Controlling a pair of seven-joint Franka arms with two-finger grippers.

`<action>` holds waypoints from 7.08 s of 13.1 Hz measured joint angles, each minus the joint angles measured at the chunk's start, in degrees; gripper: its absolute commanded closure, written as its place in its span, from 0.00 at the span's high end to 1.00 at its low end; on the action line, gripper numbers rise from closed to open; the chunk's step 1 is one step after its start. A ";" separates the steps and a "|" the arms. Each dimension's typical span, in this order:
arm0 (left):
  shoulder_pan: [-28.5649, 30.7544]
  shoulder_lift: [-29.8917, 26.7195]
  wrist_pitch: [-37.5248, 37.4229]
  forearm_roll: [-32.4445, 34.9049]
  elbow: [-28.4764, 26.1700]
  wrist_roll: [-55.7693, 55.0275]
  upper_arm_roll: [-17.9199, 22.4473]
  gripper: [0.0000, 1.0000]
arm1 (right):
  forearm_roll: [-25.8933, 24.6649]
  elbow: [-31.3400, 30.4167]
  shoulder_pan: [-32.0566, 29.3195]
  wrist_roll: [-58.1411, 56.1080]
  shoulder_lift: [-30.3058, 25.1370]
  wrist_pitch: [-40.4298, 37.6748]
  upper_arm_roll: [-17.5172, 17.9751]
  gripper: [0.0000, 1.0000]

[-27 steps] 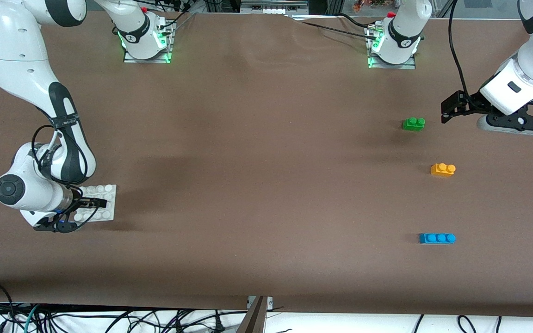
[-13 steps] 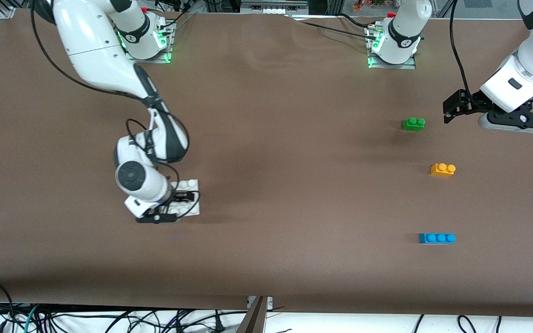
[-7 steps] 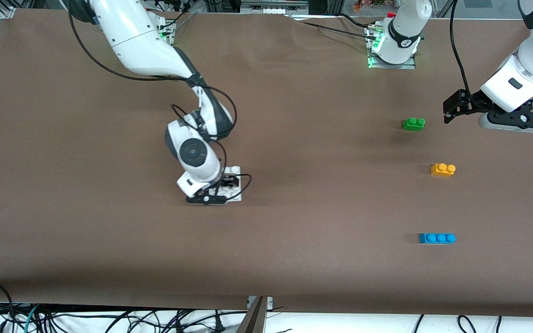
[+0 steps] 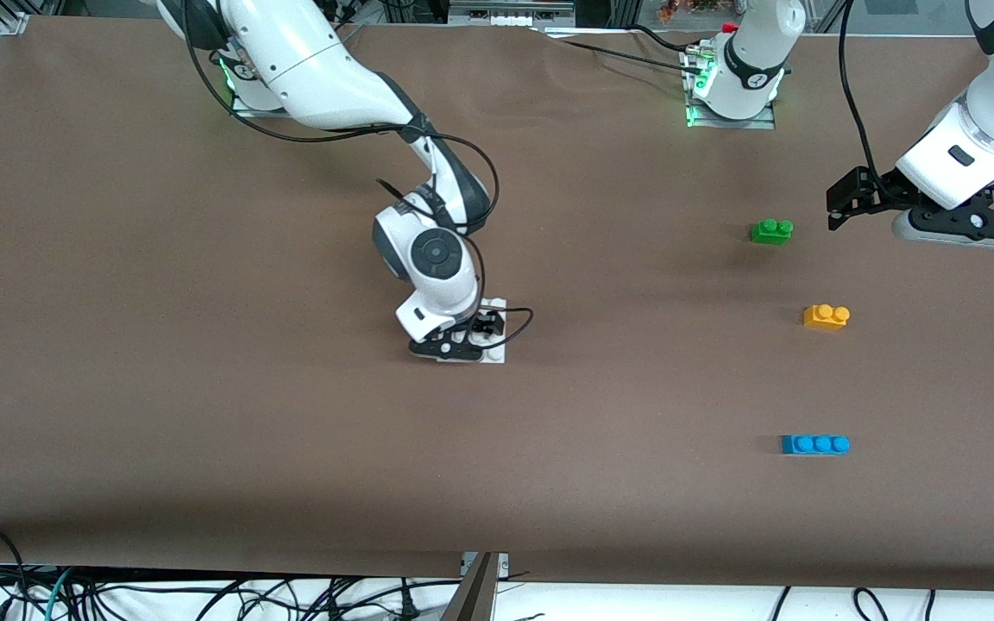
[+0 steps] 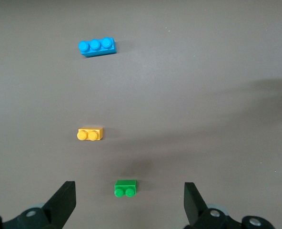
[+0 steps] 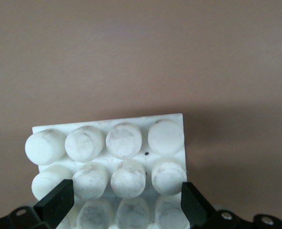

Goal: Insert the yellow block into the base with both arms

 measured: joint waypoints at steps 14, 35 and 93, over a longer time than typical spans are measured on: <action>0.02 0.03 -0.56 0.00 0.00 0.00 0.16 1.00 | 0.26 10.16 1.06 -6.21 -0.08 -9.90 -1.86 1.00; 3.36 4.12 -2.88 0.05 0.59 0.03 0.96 1.00 | -0.40 1.11 -36.99 -53.81 -38.76 -37.49 -6.06 1.00; 12.84 22.23 17.95 4.01 -4.65 10.57 -15.76 0.30 | -0.52 -3.20 -39.74 -53.97 -40.92 -38.38 -5.99 1.00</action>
